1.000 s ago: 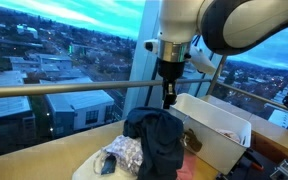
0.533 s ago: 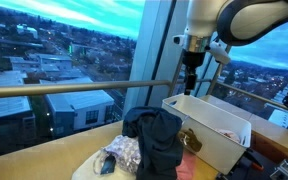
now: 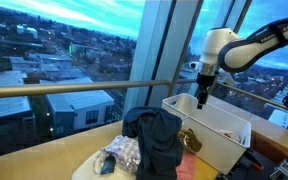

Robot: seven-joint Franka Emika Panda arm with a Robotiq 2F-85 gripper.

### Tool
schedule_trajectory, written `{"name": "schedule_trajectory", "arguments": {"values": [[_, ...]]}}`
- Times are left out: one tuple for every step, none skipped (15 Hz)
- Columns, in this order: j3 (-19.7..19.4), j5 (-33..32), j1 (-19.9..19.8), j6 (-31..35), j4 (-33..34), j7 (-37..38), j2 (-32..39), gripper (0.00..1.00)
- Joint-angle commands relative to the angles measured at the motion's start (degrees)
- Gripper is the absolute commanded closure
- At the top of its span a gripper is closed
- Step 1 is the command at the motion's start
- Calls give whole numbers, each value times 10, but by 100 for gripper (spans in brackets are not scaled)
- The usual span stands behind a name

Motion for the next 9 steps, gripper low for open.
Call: {"name": "schedule_trajectory", "arguments": {"values": [[2,43,-16,55,-1,-38,67,0],[6,54,-20,65,0,-47,85,0],[8,62,-22,73,3,-52,101,0],[10,68,-22,81,3,-56,116,0],[11,71,-21,87,5,-57,129,0],[10,71,-19,90,5,-57,139,0],[10,71,-19,92,6,-56,147,0],[10,70,-19,94,5,-55,152,25],[9,68,-19,96,3,-54,154,28]]}}
